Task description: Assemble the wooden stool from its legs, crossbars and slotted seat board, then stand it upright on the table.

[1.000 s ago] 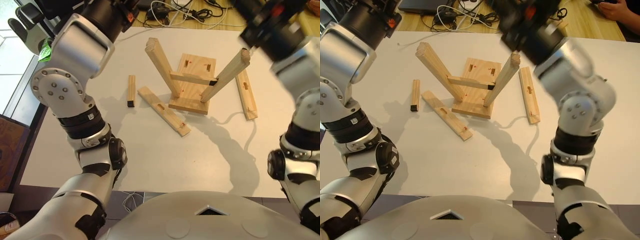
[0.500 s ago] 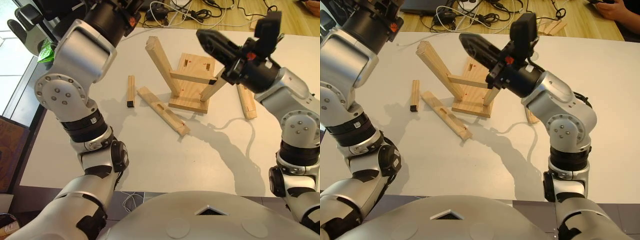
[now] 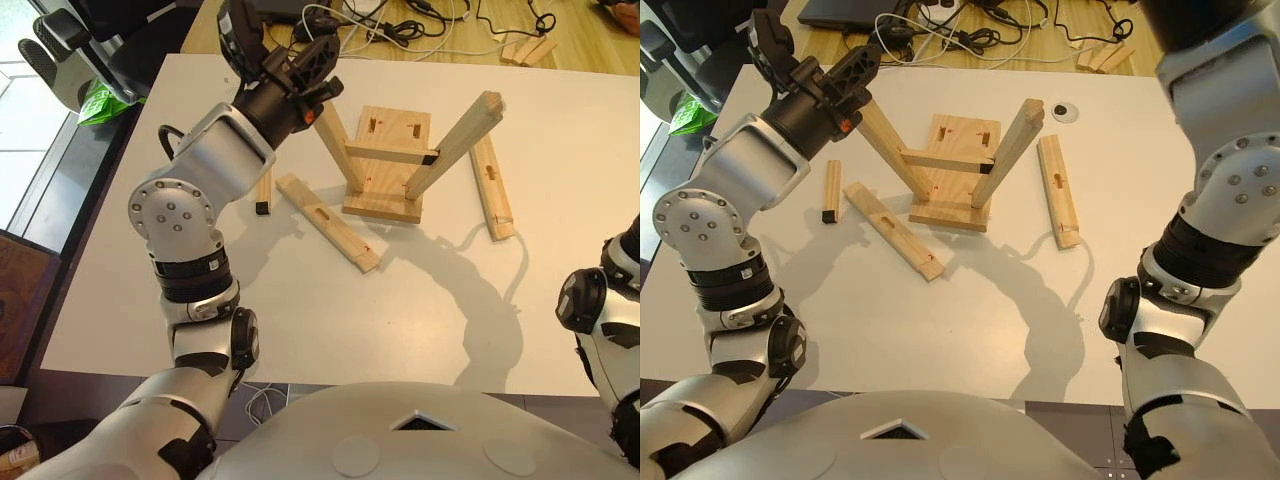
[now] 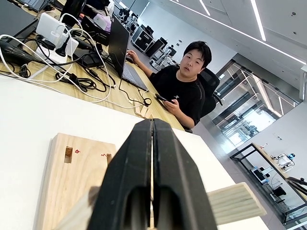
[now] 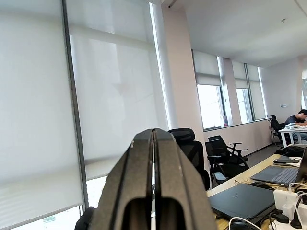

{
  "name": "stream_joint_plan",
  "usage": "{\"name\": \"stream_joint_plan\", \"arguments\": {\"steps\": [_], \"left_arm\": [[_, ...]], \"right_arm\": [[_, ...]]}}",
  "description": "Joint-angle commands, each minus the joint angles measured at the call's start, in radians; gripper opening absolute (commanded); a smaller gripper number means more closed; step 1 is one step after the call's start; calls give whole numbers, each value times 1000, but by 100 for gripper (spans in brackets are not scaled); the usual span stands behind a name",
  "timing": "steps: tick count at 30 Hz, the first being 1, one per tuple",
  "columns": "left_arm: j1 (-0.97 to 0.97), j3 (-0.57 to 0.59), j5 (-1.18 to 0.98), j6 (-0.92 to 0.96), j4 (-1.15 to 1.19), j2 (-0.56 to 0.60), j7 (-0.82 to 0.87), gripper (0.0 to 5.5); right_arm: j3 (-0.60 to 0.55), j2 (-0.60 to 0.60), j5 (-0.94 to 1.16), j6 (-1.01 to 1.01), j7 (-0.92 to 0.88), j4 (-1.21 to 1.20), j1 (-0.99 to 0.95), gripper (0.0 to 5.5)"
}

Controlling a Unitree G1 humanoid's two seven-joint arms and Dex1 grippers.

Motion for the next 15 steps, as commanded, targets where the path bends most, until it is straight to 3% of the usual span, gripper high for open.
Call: {"name": "stream_joint_plan", "arguments": {"steps": [1,6,9,13,15], "left_arm": [[22,-21,22,48,29,-1,9,5],[4,-18,20,54,21,-3,11,5],[-4,-14,20,53,14,-6,14,5],[-13,-9,17,49,7,-12,20,5],[-14,-7,13,50,4,-11,21,5]], "right_arm": [[-47,-18,-23,-49,-23,73,-120,0],[-11,30,-30,-50,-24,67,-96,0],[72,63,-46,1,-1,28,36,0],[490,-111,-470,-57,170,83,424,0],[504,-97,-524,-84,173,111,482,0]]}}
